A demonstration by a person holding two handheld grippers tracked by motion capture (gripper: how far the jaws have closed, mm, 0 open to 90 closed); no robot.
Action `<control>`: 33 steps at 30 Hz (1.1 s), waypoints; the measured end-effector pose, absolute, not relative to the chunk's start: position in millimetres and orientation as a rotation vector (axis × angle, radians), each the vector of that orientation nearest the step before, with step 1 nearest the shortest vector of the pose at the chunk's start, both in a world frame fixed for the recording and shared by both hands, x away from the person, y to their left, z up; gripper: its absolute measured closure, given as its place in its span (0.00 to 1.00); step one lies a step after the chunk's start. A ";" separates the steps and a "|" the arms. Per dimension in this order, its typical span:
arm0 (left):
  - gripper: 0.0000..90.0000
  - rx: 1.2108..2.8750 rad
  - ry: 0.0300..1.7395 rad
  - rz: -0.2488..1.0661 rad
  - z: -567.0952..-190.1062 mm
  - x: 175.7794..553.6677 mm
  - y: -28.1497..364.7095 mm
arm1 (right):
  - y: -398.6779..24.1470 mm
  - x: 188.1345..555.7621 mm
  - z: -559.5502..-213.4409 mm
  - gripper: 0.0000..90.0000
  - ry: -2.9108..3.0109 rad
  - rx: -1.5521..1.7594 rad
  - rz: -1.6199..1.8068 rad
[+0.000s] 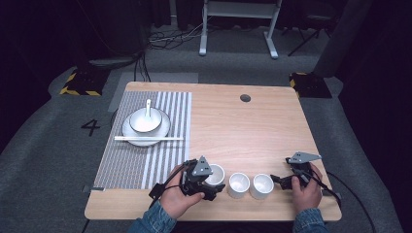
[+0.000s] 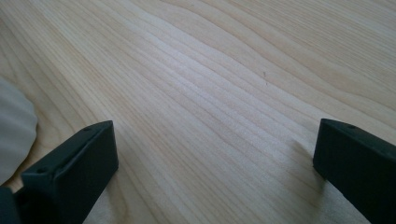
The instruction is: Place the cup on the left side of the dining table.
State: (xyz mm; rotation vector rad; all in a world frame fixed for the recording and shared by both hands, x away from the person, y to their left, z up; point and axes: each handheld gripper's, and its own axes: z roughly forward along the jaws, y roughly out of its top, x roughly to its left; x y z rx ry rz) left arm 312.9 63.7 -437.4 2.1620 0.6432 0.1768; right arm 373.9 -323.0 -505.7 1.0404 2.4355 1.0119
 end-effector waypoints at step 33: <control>0.30 2.008 0.896 0.347 -409.9 333.3 117.5 | -322.9 374.6 -505.7 0.00 2.440 1.031 1.012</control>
